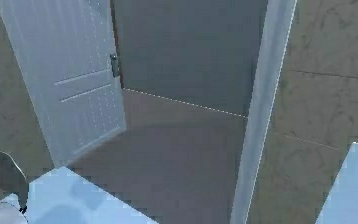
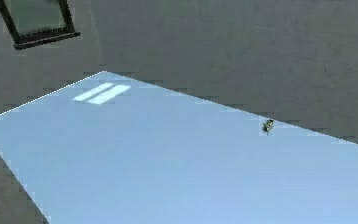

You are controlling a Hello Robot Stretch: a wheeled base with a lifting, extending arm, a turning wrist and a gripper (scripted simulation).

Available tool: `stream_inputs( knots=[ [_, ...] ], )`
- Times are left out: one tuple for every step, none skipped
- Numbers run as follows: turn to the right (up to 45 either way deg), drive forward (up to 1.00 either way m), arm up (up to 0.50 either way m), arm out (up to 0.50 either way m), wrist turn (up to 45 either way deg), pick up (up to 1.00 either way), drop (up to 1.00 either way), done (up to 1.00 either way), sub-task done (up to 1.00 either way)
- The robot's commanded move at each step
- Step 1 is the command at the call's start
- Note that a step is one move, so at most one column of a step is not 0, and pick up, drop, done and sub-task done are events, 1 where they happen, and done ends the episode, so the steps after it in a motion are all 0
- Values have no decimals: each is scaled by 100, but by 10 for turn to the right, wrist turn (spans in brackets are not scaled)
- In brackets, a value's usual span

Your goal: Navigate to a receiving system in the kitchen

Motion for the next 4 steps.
stream_inputs(
  knots=[
    [-60, 0, 0, 0, 0, 0, 0, 0, 0],
    [0, 100, 0, 0, 0, 0, 0, 0, 0],
    [0, 100, 0, 0, 0, 0, 0, 0, 0],
    [-60, 0, 0, 0, 0, 0, 0, 0, 0]
  ],
)
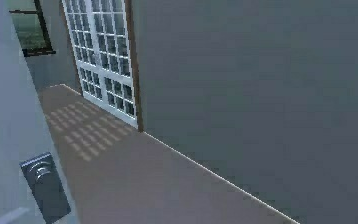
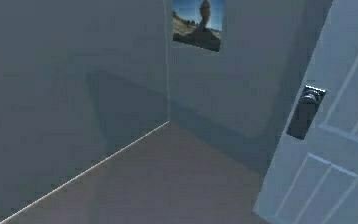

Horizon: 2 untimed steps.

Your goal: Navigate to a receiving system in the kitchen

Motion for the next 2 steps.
stream_inputs(
  knots=[
    [0, 45, 0, 0, 0, 0, 0, 0, 0],
    [270, 0, 0, 0, 0, 0, 0, 0, 0]
  ],
)
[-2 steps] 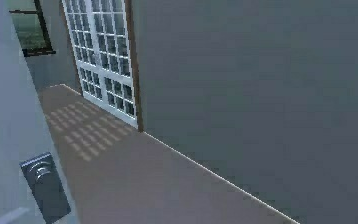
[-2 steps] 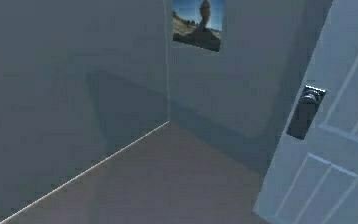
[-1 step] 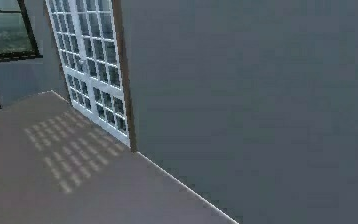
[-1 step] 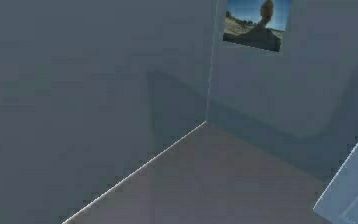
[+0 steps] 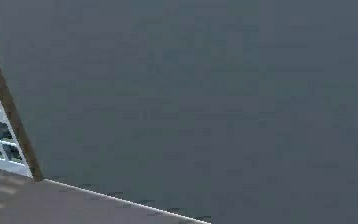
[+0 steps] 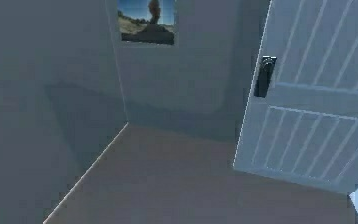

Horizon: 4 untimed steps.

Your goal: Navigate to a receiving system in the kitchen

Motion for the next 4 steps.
stream_inputs(
  knots=[
    [0, 30, 0, 0, 0, 0, 0, 0, 0],
    [-450, 0, 0, 0, 0, 0, 0, 0, 0],
    [-270, 0, 0, 0, 0, 0, 0, 0, 0],
    [0, 100, 0, 0, 0, 0, 0, 0, 0]
  ],
)
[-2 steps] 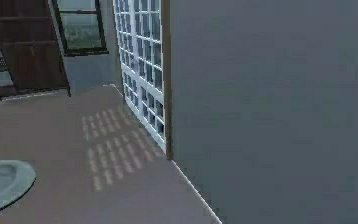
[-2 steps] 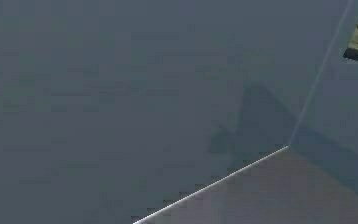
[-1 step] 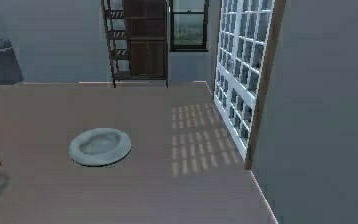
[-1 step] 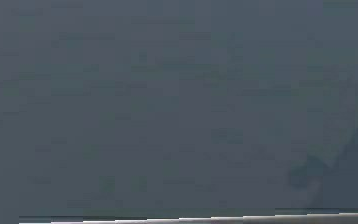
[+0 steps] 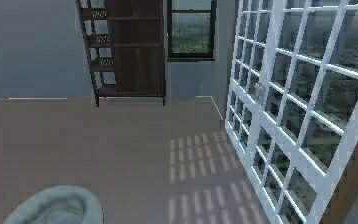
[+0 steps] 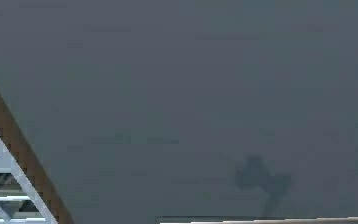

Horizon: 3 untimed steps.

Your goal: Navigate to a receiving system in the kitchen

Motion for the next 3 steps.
stream_inputs(
  knots=[
    [0, 100, 0, 0, 0, 0, 0, 0, 0],
    [-90, 0, 0, 0, 0, 0, 0, 0, 0],
    [0, 35, 0, 0, 0, 0, 0, 0, 0]
  ],
)
